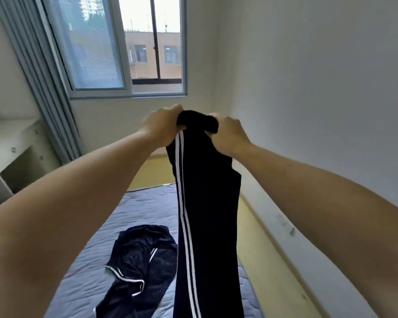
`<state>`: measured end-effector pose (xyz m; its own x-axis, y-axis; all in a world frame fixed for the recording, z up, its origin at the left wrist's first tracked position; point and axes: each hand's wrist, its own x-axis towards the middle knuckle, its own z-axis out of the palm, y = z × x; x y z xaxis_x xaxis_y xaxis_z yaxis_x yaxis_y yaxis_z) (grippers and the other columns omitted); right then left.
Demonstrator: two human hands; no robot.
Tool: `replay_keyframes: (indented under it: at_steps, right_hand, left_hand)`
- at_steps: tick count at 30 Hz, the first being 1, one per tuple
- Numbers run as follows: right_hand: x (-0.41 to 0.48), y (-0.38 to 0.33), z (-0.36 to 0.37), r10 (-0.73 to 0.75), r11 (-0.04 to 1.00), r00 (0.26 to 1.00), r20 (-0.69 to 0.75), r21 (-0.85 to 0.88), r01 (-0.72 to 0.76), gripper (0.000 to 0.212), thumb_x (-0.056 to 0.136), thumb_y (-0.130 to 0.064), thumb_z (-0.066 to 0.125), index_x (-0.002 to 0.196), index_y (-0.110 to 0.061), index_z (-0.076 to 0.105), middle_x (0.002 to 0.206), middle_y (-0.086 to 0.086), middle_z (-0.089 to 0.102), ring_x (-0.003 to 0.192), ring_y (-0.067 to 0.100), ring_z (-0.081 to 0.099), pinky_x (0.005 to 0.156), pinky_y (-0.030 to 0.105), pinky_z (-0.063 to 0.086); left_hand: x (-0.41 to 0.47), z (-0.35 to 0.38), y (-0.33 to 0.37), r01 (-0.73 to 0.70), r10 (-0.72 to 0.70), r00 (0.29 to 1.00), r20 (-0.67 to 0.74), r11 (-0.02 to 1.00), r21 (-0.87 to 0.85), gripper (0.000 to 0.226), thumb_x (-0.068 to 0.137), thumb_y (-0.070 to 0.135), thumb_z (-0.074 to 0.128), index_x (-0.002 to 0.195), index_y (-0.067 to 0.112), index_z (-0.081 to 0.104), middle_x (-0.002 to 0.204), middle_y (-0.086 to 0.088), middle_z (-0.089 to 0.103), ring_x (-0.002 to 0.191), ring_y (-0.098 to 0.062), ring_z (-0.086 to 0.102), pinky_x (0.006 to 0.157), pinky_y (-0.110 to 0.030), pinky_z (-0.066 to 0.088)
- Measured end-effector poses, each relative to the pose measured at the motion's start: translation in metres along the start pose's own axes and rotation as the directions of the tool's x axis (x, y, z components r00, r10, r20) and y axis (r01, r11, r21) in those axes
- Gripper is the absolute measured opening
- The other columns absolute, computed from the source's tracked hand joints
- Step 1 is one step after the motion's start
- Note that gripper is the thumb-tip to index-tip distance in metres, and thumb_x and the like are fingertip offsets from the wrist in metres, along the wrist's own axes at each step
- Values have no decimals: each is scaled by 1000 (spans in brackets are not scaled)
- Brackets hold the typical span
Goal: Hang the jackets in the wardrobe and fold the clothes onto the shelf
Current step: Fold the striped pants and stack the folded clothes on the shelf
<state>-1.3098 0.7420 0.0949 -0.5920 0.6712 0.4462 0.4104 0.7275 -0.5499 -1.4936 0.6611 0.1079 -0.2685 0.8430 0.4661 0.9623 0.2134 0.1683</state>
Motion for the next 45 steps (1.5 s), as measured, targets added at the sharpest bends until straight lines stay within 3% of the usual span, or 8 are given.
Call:
replay_keyframes:
  at_steps: [5, 10, 18, 21, 26, 30, 36, 45]
  right_hand:
    - [4, -6, -15, -250, 968, 954, -163, -76, 240, 37, 93, -14, 62, 130, -21, 58, 106, 6, 69, 93, 23, 63, 85, 32, 52]
    - [-25, 0, -8, -331, 940, 933, -143, -137, 313, 40, 90, -14, 66, 129, -19, 60, 106, 7, 71, 91, 25, 66, 81, 23, 46]
    - [-127, 54, 79, -5, 995, 967, 254, -96, 31, 23, 85, -23, 67, 108, -18, 66, 98, 4, 71, 88, 26, 65, 75, 33, 50]
    - [-187, 79, 131, 216, 968, 866, 451, -215, -130, 27, 83, -27, 69, 109, -22, 63, 105, 7, 68, 96, 30, 62, 71, 28, 41]
    - [-306, 88, 206, 429, 898, 596, 679, -395, -195, 32, 83, -22, 61, 115, -25, 54, 114, 8, 63, 99, 31, 59, 81, 40, 53]
    - [-384, 70, 232, 487, 873, 480, 730, -427, -237, 31, 84, -26, 64, 112, -26, 53, 115, 8, 61, 96, 31, 58, 70, 34, 43]
    - [-477, 28, 245, 507, 860, 394, 767, -417, -295, 37, 83, -28, 65, 118, -28, 53, 118, 9, 59, 103, 33, 60, 79, 36, 50]
    - [-557, -17, 221, 491, 870, 436, 755, -403, -283, 36, 87, -38, 66, 120, -29, 54, 114, 6, 62, 105, 33, 59, 83, 39, 52]
  left_hand:
    - [-16, -15, 7, -82, 13, 967, -256, 962, -259, 25, 96, 17, 60, 120, 12, 58, 112, -12, 60, 89, -23, 50, 74, -29, 33]
    - [-52, -3, 2, -75, -5, 965, -262, 952, -298, 44, 80, 14, 77, 121, 15, 61, 115, -9, 61, 93, -18, 51, 80, -25, 36]
    - [-171, 105, -19, 70, -57, 996, 67, 976, -205, 38, 77, 28, 77, 111, 25, 61, 102, -2, 68, 90, -29, 64, 65, -31, 40]
    - [-244, 155, -25, 128, -88, 953, 291, 985, -119, 39, 76, 43, 76, 111, 34, 63, 100, 3, 70, 92, -27, 66, 64, -32, 45]
    - [-369, 208, -30, 18, 12, 834, 551, 999, -48, 30, 75, 50, 73, 97, 30, 72, 82, 5, 69, 89, -23, 57, 67, -32, 42]
    - [-447, 222, -36, 31, 54, 712, 700, 994, -108, 29, 74, 45, 73, 94, 24, 67, 90, -1, 67, 92, -27, 60, 68, -33, 37]
    - [-532, 214, -42, 172, 88, 450, 889, 968, -183, 38, 76, 42, 76, 91, 25, 46, 93, 0, 59, 85, -25, 58, 72, -38, 49]
    - [-611, 178, -21, 198, 67, 520, 852, 960, -197, 40, 79, 42, 69, 113, 28, 54, 104, -1, 65, 91, -25, 61, 73, -35, 50]
